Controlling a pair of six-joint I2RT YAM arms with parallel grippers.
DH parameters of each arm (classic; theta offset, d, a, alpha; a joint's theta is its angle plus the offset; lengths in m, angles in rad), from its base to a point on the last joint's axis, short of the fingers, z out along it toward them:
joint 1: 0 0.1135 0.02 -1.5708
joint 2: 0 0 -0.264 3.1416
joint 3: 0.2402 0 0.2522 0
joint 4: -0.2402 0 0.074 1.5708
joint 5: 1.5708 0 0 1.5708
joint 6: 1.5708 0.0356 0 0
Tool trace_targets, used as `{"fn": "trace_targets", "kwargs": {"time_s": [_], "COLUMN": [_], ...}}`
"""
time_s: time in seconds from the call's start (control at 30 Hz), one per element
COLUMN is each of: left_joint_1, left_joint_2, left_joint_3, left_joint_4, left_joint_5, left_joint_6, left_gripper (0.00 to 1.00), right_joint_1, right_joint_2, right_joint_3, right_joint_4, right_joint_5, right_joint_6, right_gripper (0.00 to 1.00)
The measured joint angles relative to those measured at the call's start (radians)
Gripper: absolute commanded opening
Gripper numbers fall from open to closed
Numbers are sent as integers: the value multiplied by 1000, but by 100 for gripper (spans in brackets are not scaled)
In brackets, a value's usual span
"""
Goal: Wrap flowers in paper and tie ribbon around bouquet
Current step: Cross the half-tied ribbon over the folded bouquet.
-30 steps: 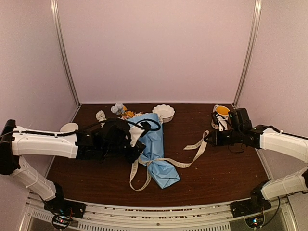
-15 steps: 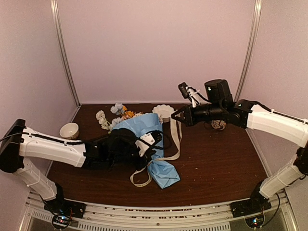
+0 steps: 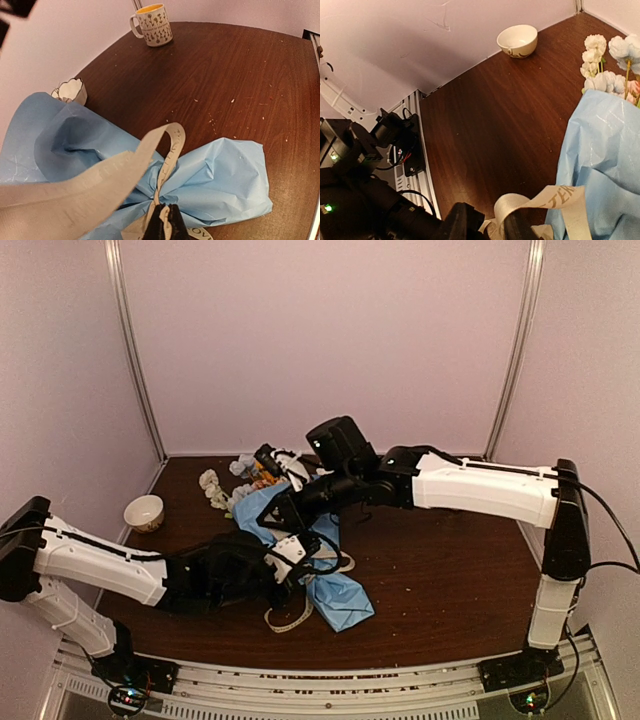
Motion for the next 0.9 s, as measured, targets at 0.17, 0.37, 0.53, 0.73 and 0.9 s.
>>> {"fn": "trace_targets", "kwargs": {"time_s": [0.17,0.37,0.53,0.73,0.9], "left_joint_1": [-10,-9,-9,-3,7], "left_joint_2": [-22,-22,-20,-11,-10], "left_joint_3": [-24,-43,-41,28,79], "left_joint_4": [24,64,93,43,1], "left_joint_5": [0,0,-4,-43,-67], "left_joint_6": [1,-16,-29,-79,-137], "left_gripper": [0,0,0,0,0], "right_joint_1": [5,-34,-100,-136,-108], "right_joint_2": [37,13,-144,-397,-447], "right_joint_3": [48,49,-165,-509,-763], "right_joint_4": [-69,-100,-10,204,446], "right_joint_5": [13,26,-7,-7,21], "right_joint_6": [-32,-44,-25,8,65], "right_gripper": [53,53,52,45,43]}}
